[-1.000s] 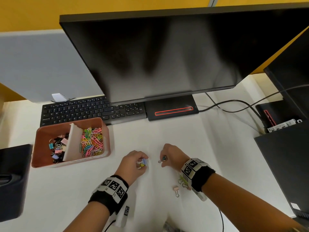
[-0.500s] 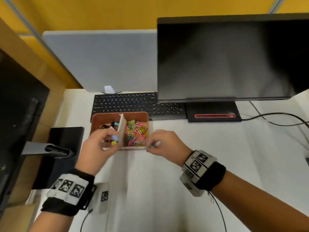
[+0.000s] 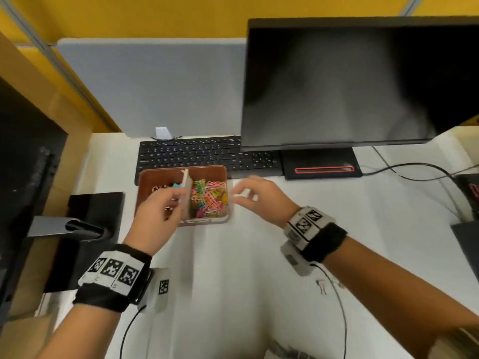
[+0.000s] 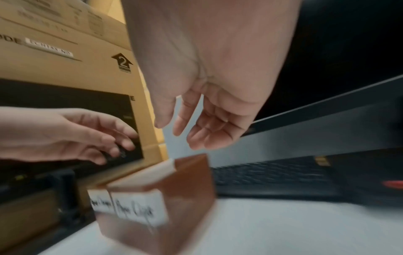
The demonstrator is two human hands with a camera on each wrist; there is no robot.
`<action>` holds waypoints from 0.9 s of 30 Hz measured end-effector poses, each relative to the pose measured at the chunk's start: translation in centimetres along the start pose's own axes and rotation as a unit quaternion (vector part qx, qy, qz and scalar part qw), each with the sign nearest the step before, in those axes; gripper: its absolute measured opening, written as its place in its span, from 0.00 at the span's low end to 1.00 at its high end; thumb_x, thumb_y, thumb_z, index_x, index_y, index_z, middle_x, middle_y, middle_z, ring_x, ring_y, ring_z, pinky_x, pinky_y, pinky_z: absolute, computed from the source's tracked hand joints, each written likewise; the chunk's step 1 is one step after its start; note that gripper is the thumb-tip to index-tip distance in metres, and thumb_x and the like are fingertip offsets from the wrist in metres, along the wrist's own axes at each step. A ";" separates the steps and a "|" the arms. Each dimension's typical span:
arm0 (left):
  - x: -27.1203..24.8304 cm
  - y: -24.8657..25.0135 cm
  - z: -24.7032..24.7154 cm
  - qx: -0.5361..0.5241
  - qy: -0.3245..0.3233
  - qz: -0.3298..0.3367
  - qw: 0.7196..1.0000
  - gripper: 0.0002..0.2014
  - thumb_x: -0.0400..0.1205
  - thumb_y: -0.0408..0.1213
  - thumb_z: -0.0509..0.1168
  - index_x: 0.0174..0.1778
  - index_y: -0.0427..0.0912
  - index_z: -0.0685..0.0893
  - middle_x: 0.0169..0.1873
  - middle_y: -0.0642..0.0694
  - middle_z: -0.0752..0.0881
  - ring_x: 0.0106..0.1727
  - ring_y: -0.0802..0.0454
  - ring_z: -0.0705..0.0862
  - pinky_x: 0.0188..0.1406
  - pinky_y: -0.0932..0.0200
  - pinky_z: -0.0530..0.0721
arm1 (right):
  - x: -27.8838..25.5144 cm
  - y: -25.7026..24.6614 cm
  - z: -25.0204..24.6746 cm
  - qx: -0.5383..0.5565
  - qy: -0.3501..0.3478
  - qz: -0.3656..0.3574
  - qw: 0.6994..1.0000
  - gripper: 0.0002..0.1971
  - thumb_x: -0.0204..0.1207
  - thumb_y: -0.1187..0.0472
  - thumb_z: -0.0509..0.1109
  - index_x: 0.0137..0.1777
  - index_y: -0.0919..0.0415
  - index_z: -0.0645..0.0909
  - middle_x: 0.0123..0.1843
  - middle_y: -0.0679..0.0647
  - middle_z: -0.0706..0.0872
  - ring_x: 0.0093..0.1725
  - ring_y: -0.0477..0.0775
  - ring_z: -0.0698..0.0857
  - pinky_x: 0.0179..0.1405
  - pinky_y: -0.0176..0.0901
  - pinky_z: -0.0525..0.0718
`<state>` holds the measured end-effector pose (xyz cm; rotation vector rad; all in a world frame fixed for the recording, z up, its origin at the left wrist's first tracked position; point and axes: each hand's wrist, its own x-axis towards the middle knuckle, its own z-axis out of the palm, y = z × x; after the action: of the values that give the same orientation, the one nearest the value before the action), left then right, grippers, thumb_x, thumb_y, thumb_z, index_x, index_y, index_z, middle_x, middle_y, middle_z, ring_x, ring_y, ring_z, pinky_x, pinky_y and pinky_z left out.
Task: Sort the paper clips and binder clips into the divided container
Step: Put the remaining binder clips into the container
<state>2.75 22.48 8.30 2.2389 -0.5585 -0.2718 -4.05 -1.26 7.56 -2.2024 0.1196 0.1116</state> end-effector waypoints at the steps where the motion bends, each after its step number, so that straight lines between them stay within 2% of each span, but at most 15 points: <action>1: -0.2 0.8 1.4 -0.016 -0.022 0.010 1.000 0.14 0.77 0.28 0.66 0.51 0.53 0.82 0.50 0.53 0.84 0.47 0.65 0.83 0.46 0.69 0.79 | -2.1 2.2 -1.6 -0.022 0.009 0.022 0.999 0.07 0.73 0.55 0.73 0.50 0.54 0.84 0.49 0.48 0.83 0.39 0.46 0.81 0.50 0.42 0.81; 4: -0.4 3.3 6.5 -0.032 -0.095 0.041 0.994 0.11 0.78 0.31 0.66 0.53 0.50 0.83 0.48 0.55 0.84 0.46 0.64 0.82 0.44 0.69 0.80 | -8.6 8.5 -5.5 -0.077 -0.013 0.116 0.990 0.19 0.69 0.49 0.76 0.59 0.46 0.80 0.53 0.48 0.80 0.40 0.51 0.82 0.51 0.49 0.85; 7: -0.8 5.5 12.3 -0.041 -0.174 0.057 0.982 0.11 0.78 0.32 0.66 0.53 0.51 0.83 0.47 0.54 0.83 0.41 0.61 0.83 0.40 0.73 0.80 | -14.1 13.1 -8.1 -0.113 -0.086 0.199 0.970 0.38 0.61 0.46 0.81 0.71 0.38 0.67 0.60 0.47 0.71 0.46 0.50 0.79 0.54 0.44 0.82; 10: -2.0 7.3 18.1 -0.043 -0.245 0.062 0.967 0.11 0.76 0.33 0.68 0.52 0.51 0.82 0.44 0.52 0.81 0.40 0.60 0.81 0.36 0.77 0.76 | -17.7 16.0 -8.4 -0.133 -0.142 0.226 0.954 0.50 0.55 0.45 0.84 0.75 0.35 0.59 0.65 0.46 0.65 0.56 0.52 0.74 0.61 0.45 0.77; 12: -3.1 8.2 21.5 -0.026 -0.293 0.054 0.954 0.11 0.75 0.37 0.71 0.51 0.53 0.80 0.43 0.53 0.79 0.36 0.61 0.79 0.36 0.75 0.75 | -18.9 17.0 -7.6 -0.159 -0.177 0.221 0.946 0.52 0.55 0.45 0.83 0.76 0.34 0.55 0.70 0.48 0.61 0.61 0.55 0.74 0.64 0.47 0.77; 15: -5.0 8.9 25.6 0.006 -0.356 0.032 0.934 0.14 0.72 0.47 0.73 0.48 0.55 0.76 0.44 0.53 0.77 0.38 0.62 0.76 0.40 0.72 0.73 | -19.3 17.5 -5.9 -0.181 -0.187 0.193 0.946 0.50 0.57 0.46 0.82 0.76 0.35 0.56 0.72 0.50 0.59 0.60 0.57 0.76 0.60 0.52 0.82; 18: -6.5 9.2 28.4 0.062 -0.382 0.026 0.922 0.20 0.67 0.54 0.74 0.49 0.51 0.77 0.46 0.53 0.74 0.47 0.56 0.75 0.47 0.62 0.76 | -18.8 17.7 -4.5 -0.178 -0.180 0.164 0.953 0.37 0.60 0.52 0.81 0.69 0.40 0.68 0.69 0.51 0.62 0.54 0.55 0.73 0.53 0.52 0.83; 20: -6.9 9.2 29.3 0.086 -0.377 0.022 0.922 0.17 0.68 0.50 0.73 0.48 0.49 0.78 0.47 0.53 0.73 0.50 0.53 0.74 0.48 0.60 0.74 | -18.5 18.0 -4.4 -0.163 -0.170 0.150 0.960 0.26 0.66 0.57 0.78 0.64 0.48 0.75 0.66 0.53 0.67 0.51 0.56 0.75 0.51 0.50 0.82; 22: -6.9 9.0 29.5 0.078 -0.366 0.013 0.927 0.11 0.70 0.44 0.73 0.44 0.48 0.79 0.44 0.53 0.72 0.49 0.53 0.74 0.45 0.62 0.73 | -18.1 18.3 -4.8 -0.137 -0.167 0.152 0.965 0.19 0.69 0.59 0.74 0.61 0.53 0.78 0.61 0.54 0.72 0.51 0.57 0.77 0.52 0.49 0.80; 24: -6.6 8.8 29.3 0.061 -0.355 0.006 0.933 0.09 0.70 0.38 0.73 0.41 0.48 0.79 0.41 0.54 0.71 0.46 0.51 0.76 0.45 0.61 0.76 | -17.8 18.7 -5.0 -0.123 -0.171 0.157 0.965 0.17 0.70 0.60 0.73 0.59 0.55 0.79 0.57 0.54 0.76 0.50 0.55 0.76 0.52 0.46 0.77; 27: -6.3 8.8 28.6 0.037 -0.346 -0.006 0.938 0.13 0.69 0.30 0.71 0.36 0.52 0.76 0.39 0.52 0.74 0.42 0.49 0.79 0.45 0.57 0.81 | -17.5 18.7 -5.1 -0.119 -0.176 0.145 0.966 0.16 0.70 0.61 0.73 0.58 0.56 0.79 0.56 0.56 0.77 0.50 0.55 0.76 0.52 0.46 0.75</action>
<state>-15.96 1.51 -3.88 2.1837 -0.9266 -1.0839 -23.63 -15.63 -2.20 -2.3518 0.2391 0.7095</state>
